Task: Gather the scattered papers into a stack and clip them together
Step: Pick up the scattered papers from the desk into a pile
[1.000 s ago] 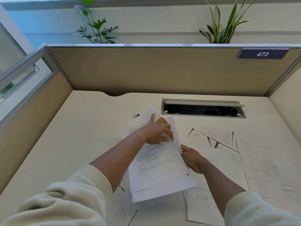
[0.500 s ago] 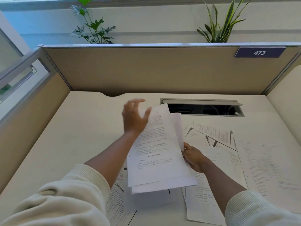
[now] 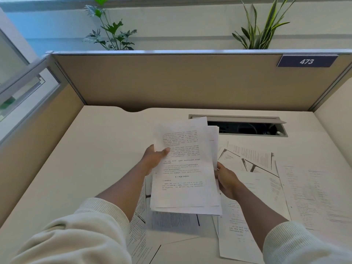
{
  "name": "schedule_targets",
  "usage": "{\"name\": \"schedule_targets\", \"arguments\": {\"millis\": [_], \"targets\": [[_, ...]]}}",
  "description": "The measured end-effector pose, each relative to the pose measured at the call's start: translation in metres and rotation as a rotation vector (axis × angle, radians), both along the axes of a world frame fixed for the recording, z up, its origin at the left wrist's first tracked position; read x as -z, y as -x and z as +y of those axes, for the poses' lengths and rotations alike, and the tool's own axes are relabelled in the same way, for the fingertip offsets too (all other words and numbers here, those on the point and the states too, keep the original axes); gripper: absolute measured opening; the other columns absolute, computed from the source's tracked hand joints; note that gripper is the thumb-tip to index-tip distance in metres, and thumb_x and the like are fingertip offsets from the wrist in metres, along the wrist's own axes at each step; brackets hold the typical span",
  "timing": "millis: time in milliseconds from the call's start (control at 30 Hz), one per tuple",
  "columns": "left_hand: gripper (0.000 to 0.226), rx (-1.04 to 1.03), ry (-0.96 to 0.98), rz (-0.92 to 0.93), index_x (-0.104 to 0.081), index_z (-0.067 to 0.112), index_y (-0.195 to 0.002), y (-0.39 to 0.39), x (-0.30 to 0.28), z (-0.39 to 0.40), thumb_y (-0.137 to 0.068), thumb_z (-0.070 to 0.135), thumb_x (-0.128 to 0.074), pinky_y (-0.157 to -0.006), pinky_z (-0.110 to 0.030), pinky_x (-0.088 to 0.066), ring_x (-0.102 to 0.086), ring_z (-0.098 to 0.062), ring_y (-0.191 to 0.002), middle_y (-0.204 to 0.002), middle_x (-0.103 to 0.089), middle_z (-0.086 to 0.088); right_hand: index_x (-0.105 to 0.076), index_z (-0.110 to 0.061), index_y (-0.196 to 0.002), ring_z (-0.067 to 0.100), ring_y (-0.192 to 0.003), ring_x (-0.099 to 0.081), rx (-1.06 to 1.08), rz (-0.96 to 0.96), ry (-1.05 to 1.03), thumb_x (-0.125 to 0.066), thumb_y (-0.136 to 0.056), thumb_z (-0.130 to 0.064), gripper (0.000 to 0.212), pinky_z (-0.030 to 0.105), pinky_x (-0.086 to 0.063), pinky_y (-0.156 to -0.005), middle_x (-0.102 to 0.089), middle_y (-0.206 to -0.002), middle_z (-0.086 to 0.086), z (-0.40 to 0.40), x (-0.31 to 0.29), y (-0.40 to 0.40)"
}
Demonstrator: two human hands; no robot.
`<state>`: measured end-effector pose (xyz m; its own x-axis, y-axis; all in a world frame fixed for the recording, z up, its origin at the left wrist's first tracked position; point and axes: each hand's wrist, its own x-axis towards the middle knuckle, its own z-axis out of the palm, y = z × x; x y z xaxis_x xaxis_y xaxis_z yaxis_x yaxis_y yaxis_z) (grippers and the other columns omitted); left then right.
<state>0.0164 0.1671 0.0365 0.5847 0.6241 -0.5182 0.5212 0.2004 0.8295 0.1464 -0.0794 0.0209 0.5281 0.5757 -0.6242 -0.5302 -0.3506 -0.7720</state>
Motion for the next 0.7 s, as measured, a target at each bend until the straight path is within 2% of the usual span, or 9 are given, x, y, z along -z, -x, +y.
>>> {"name": "schedule_targets", "arguments": {"millis": [67,167,200,233,300,367,467,533,700], "targets": [[0.052,-0.001,-0.020,-0.017,-0.055,0.012,-0.128,-0.003,-0.002,-0.005,-0.084,0.026,-0.078,-0.094,-0.040,-0.053,-0.065,-0.024,-0.107,-0.122,-0.067,-0.005,-0.063,-0.021,-0.124,0.032,-0.105,-0.068,0.041,0.024,-0.016,-0.050,-0.098,-0.025,0.029,0.056,-0.050,-0.096,-0.074,-0.110,0.005,0.001,0.001,0.000],[0.054,-0.014,0.006,-0.036,-0.050,0.011,-0.130,-0.009,-0.004,-0.011,-0.084,0.016,-0.077,-0.095,-0.045,-0.053,-0.064,-0.026,-0.109,-0.124,-0.065,-0.007,-0.060,-0.027,-0.129,0.028,-0.112,-0.066,0.011,0.112,-0.056,-0.037,-0.094,-0.064,0.056,0.055,-0.046,-0.101,-0.070,-0.121,0.002,0.004,0.004,-0.001],[0.056,-0.019,0.013,-0.048,-0.049,0.011,-0.131,-0.010,-0.003,-0.012,-0.083,0.014,-0.077,-0.096,-0.046,-0.053,-0.064,-0.026,-0.110,-0.126,-0.065,-0.008,-0.059,-0.030,-0.129,0.028,-0.113,-0.065,-0.020,0.130,-0.067,-0.038,-0.091,-0.068,0.058,0.055,-0.045,-0.102,-0.069,-0.122,0.001,0.005,0.003,0.001],[0.059,-0.025,0.022,-0.046,-0.048,0.011,-0.133,-0.012,-0.001,-0.013,-0.082,0.013,-0.078,-0.096,-0.048,-0.053,-0.064,-0.027,-0.110,-0.127,-0.064,-0.008,-0.057,-0.030,-0.130,0.027,-0.113,-0.065,-0.048,0.115,-0.057,-0.043,-0.093,-0.062,0.051,0.055,-0.046,-0.101,-0.069,-0.122,0.001,0.006,0.002,0.002],[0.066,-0.032,0.048,-0.046,-0.045,0.011,-0.136,-0.014,0.003,-0.016,-0.080,0.014,-0.080,-0.095,-0.049,-0.053,-0.064,-0.028,-0.110,-0.127,-0.063,-0.008,-0.052,-0.023,-0.133,0.028,-0.109,-0.066,-0.078,0.017,-0.009,-0.054,-0.098,-0.030,0.035,0.054,-0.050,-0.097,-0.067,-0.124,0.002,0.005,0.000,0.004],[0.067,-0.061,0.066,-0.050,-0.044,0.011,-0.137,-0.012,0.006,-0.017,-0.081,0.018,-0.080,-0.094,-0.045,-0.053,-0.063,-0.026,-0.109,-0.126,-0.062,-0.007,-0.050,-0.021,-0.133,0.027,-0.107,-0.065,-0.087,-0.089,0.054,-0.053,-0.096,-0.009,0.039,0.050,-0.053,-0.094,-0.065,-0.125,0.003,0.003,-0.001,0.003],[0.060,-0.142,0.045,-0.007,-0.046,0.015,-0.136,-0.001,0.018,-0.016,-0.085,0.026,-0.076,-0.099,-0.039,-0.048,-0.058,-0.023,-0.113,-0.129,-0.059,-0.007,-0.054,-0.021,-0.128,0.027,-0.104,-0.065,-0.039,-0.135,0.105,-0.053,-0.093,-0.003,0.040,0.047,-0.054,-0.092,-0.065,-0.121,0.004,-0.006,0.004,0.000],[0.058,-0.228,-0.016,0.106,-0.048,0.017,-0.134,0.012,0.030,-0.014,-0.085,0.029,-0.076,-0.099,-0.036,-0.045,-0.056,-0.023,-0.114,-0.129,-0.057,-0.004,-0.057,-0.022,-0.122,0.028,-0.103,-0.066,-0.018,-0.149,0.125,-0.053,-0.092,-0.002,0.036,0.047,-0.055,-0.091,-0.066,-0.119,0.005,-0.012,0.007,-0.003],[0.092,-0.358,-0.095,0.551,-0.041,0.010,-0.141,0.043,0.056,-0.022,-0.068,0.045,-0.085,-0.102,-0.045,-0.045,-0.046,-0.032,-0.129,-0.142,-0.046,-0.014,-0.055,-0.022,-0.119,0.028,-0.101,-0.064,0.015,-0.207,0.173,-0.050,-0.092,0.000,0.035,0.045,-0.055,-0.088,-0.064,-0.116,0.006,-0.025,0.012,-0.005]]}}
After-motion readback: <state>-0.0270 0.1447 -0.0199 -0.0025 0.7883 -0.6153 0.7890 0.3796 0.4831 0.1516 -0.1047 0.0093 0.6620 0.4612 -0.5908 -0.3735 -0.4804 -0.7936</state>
